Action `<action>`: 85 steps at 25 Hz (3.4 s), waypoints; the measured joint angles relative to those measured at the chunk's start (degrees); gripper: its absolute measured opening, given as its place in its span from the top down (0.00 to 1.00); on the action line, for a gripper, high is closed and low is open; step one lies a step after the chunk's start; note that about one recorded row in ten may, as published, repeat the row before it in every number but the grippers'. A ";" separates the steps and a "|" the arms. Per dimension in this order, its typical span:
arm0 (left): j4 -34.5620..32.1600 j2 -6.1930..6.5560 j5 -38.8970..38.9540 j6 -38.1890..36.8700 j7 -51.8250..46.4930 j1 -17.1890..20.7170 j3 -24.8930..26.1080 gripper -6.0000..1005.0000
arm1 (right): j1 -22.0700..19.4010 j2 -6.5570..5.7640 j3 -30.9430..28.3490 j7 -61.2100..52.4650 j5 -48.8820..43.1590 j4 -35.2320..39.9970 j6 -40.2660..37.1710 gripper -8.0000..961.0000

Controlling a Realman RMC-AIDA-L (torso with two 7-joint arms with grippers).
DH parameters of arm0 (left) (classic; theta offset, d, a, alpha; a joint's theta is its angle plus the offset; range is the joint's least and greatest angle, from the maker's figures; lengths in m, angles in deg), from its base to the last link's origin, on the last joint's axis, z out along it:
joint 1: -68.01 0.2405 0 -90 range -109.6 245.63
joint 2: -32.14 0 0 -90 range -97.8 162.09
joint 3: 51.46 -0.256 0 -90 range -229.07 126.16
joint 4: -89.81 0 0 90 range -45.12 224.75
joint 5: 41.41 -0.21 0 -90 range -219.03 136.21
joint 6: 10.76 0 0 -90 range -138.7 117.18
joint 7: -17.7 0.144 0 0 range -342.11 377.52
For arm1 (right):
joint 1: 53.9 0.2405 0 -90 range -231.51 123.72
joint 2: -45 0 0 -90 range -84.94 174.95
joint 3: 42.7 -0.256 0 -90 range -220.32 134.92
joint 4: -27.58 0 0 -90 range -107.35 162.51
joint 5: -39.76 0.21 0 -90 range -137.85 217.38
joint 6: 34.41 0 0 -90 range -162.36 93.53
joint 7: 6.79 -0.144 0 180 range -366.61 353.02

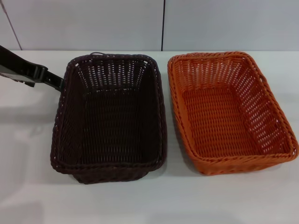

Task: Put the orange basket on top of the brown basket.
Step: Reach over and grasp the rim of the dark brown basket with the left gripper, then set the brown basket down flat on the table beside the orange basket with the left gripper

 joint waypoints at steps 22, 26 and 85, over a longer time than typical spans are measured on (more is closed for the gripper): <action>-3.04 -4.66 -0.82 -4.10 -3.21 2.60 0.00 0.24 | -0.11 -0.47 0.62 0.04 -0.05 -0.17 0.04 0.27; -4.02 -5.53 -0.80 -5.30 -3.02 3.09 0.01 0.27 | -0.13 -0.47 0.62 0.04 -0.08 0.01 -0.07 0.27; -0.77 5.82 24.36 3.82 16.30 2.19 11.92 0.79 | 4.67 -2.03 0.01 -0.12 3.08 0.07 1.89 0.27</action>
